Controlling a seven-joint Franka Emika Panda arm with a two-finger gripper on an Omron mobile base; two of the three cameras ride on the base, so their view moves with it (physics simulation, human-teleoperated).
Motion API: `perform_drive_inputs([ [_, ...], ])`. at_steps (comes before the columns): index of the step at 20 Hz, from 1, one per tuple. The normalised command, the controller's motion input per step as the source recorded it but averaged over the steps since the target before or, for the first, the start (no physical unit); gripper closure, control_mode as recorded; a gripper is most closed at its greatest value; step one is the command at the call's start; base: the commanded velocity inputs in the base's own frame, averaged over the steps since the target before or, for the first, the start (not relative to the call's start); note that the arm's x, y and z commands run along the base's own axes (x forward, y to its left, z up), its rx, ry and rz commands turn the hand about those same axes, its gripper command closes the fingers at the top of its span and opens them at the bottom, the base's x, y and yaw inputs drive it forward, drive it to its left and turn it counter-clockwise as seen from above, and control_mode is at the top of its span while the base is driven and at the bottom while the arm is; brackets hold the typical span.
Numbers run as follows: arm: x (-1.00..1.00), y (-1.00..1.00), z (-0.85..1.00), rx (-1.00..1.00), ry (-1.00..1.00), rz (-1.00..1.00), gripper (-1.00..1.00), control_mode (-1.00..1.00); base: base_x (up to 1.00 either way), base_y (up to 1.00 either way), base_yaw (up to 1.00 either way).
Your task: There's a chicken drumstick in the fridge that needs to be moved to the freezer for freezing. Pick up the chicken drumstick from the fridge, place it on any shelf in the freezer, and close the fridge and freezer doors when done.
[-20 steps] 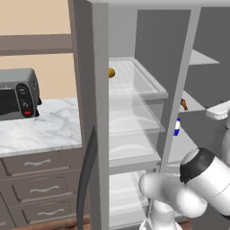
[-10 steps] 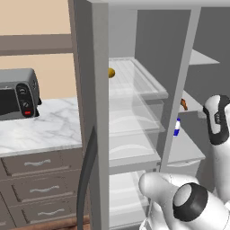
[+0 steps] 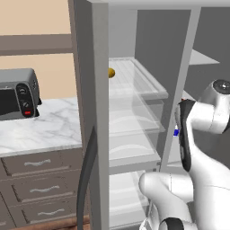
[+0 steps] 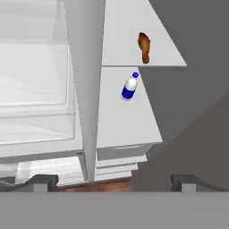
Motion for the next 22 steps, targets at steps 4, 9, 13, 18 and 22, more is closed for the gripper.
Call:
perform_drive_inputs([
  [4,-0.07,0.61,0.04,0.15,0.25,-0.01,-1.0,-1.0,0.0,0.0,0.0],
  [9,-0.01,0.51,-0.01,0.11,0.2,0.15,-1.0,-1.0,0.0,0.0,0.0],
  [13,-0.09,0.93,-0.13,0.0,0.18,0.31,-1.0,-1.0,0.0,0.0,0.0],
  [18,-0.26,0.86,-0.13,-0.03,0.02,0.33,-1.0,-1.0,0.0,0.0,0.0],
  [22,-0.54,0.35,-0.01,0.01,-0.01,0.13,-1.0,-1.0,0.0,0.0,0.0],
])
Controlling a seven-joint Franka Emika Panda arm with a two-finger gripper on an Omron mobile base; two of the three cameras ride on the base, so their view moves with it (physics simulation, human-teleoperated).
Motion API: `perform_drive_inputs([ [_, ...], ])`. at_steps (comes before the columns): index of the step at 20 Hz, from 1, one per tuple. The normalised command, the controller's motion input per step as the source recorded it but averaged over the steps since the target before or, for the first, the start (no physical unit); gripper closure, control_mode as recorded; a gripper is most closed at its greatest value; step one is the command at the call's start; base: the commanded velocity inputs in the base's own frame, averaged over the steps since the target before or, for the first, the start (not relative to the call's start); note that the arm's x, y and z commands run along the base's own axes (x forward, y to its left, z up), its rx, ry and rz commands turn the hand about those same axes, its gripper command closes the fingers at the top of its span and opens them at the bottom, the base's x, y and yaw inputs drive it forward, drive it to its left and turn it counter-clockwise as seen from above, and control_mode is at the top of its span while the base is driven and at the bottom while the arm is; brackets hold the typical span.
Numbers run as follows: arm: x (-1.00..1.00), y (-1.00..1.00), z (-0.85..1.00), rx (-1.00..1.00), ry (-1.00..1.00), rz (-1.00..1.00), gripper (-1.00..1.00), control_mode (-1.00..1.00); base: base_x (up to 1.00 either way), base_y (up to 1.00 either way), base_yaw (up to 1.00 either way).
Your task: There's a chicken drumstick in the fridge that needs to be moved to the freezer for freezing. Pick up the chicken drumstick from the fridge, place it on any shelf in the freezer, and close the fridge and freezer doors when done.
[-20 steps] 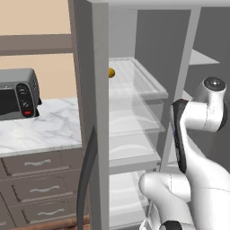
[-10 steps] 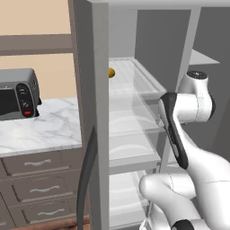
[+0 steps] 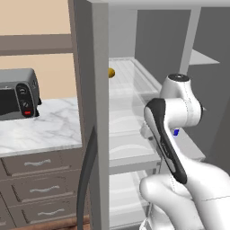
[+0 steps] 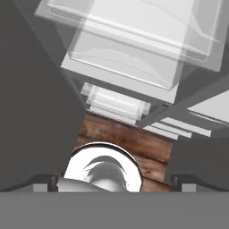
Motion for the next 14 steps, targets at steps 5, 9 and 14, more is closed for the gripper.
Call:
perform_drive_inputs([
  [5,-0.51,0.0,0.0,-0.09,0.0,-0.18,-1.0,-1.0,0.0,0.0,0.0],
  [9,-0.32,-0.08,0.0,0.09,-0.13,-0.11,-1.0,-1.0,0.0,0.0,0.0],
  [14,-0.07,-0.2,0.0,0.24,-0.19,-0.17,-1.0,-1.0,0.0,0.0,0.0],
])
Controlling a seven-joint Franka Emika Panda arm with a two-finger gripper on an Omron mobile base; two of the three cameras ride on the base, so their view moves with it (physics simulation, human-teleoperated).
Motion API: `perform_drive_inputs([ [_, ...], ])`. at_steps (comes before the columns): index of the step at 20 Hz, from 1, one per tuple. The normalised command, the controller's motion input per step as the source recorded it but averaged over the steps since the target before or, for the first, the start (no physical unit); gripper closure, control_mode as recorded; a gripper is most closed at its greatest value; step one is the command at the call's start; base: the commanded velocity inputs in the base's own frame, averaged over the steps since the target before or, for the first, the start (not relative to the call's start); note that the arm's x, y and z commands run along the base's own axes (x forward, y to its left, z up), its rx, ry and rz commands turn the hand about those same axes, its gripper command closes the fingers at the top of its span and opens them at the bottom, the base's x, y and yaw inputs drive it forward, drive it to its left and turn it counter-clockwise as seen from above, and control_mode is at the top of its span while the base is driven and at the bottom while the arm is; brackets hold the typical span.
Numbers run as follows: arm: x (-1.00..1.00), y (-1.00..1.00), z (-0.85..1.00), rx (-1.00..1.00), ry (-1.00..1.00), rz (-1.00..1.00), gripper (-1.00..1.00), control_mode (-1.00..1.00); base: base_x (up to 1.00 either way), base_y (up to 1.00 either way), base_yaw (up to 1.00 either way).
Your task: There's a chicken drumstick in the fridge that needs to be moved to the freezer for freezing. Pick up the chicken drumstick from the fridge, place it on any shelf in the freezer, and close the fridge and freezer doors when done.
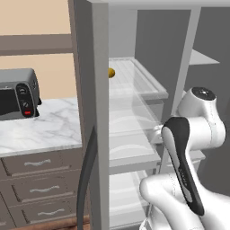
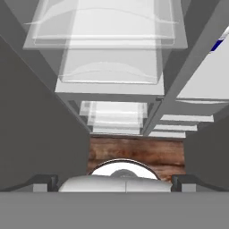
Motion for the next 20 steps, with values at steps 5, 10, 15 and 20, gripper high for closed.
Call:
perform_drive_inputs([
  [5,0.0,-0.11,0.02,0.02,-0.02,-0.08,-1.0,-1.0,0.0,0.0,0.0],
  [10,0.0,-0.01,-0.01,0.0,0.0,-0.01,-1.0,-1.0,0.0,0.0,0.0],
  [15,0.0,0.0,0.0,0.0,0.0,0.0,-1.0,-1.0,0.0,0.0,0.0],
  [20,0.0,0.0,0.0,0.0,0.0,0.0,-1.0,-1.0,0.0,0.0,0.0],
])
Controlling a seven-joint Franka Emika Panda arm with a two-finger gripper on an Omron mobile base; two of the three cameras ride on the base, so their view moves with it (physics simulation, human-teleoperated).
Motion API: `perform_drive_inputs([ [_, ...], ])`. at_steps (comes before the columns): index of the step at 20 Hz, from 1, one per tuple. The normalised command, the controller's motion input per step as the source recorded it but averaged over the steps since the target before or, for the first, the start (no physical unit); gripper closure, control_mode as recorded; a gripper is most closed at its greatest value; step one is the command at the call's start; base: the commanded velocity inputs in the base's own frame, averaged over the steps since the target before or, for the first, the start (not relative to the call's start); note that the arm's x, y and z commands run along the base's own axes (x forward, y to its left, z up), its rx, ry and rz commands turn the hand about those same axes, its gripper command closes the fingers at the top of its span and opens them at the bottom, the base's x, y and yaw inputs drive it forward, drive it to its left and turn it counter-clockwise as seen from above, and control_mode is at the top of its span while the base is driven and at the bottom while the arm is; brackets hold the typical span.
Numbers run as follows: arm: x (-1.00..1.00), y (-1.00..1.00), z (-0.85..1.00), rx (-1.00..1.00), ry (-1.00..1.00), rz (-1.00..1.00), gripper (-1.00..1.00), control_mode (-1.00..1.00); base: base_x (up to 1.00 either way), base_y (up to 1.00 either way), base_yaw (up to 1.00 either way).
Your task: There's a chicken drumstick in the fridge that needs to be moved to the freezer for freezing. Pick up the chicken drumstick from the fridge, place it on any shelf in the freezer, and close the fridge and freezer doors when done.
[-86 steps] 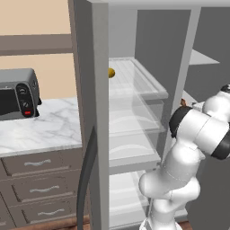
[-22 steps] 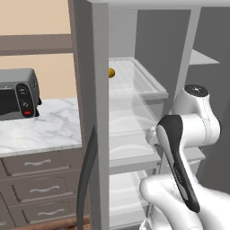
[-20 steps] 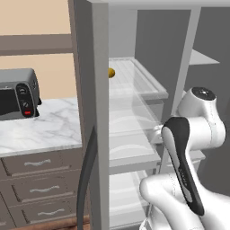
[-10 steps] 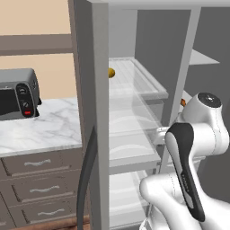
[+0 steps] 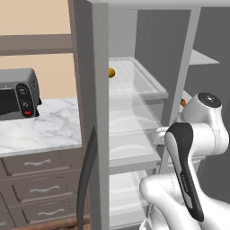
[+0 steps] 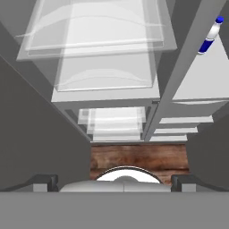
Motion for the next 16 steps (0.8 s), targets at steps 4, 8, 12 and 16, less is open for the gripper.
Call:
perform_drive_inputs([
  [4,0.0,0.0,0.0,0.0,0.0,0.0,-1.0,-1.0,0.0,0.0,0.0],
  [8,0.0,0.0,0.0,0.0,0.0,0.0,-1.0,1.0,-0.1,-0.09,-0.02],
  [12,0.0,0.0,0.0,0.0,0.0,0.0,-1.0,1.0,-0.14,-0.18,-0.07],
  [16,0.0,0.0,0.0,0.0,0.0,0.0,-1.0,1.0,-0.08,-0.34,-0.02],
])
